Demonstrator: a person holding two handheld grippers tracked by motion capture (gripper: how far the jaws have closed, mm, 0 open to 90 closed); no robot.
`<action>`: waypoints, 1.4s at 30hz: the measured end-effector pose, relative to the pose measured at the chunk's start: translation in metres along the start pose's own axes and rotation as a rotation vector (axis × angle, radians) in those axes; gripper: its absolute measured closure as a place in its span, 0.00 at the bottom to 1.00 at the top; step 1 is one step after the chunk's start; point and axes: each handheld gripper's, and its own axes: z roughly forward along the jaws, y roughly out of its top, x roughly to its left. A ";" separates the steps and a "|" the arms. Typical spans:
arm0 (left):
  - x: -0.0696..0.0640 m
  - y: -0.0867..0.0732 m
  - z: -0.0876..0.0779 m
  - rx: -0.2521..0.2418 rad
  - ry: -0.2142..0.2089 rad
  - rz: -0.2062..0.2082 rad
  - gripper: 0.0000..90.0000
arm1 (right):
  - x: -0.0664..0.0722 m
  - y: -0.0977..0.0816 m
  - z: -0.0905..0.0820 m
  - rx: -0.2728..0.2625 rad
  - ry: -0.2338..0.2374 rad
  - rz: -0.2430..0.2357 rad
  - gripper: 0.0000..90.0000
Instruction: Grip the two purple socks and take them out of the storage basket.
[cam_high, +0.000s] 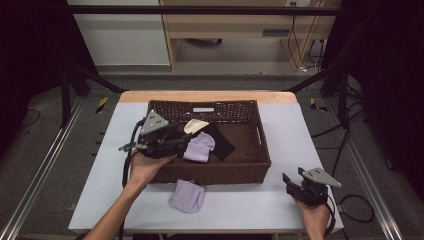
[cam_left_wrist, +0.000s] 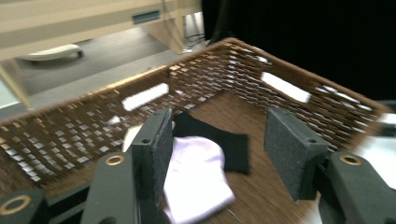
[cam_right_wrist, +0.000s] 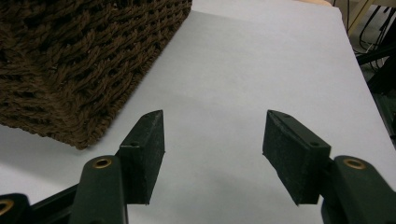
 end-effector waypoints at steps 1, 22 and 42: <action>0.004 0.003 0.009 0.008 0.019 -0.007 0.46 | 0.000 0.000 0.000 -0.001 0.001 0.001 0.43; 0.019 -0.012 0.134 0.202 0.051 0.060 0.52 | 0.001 0.000 0.003 0.010 0.014 -0.003 0.45; 0.021 -0.030 0.161 0.385 0.033 0.086 0.59 | 0.003 0.000 0.005 0.015 0.018 -0.011 0.45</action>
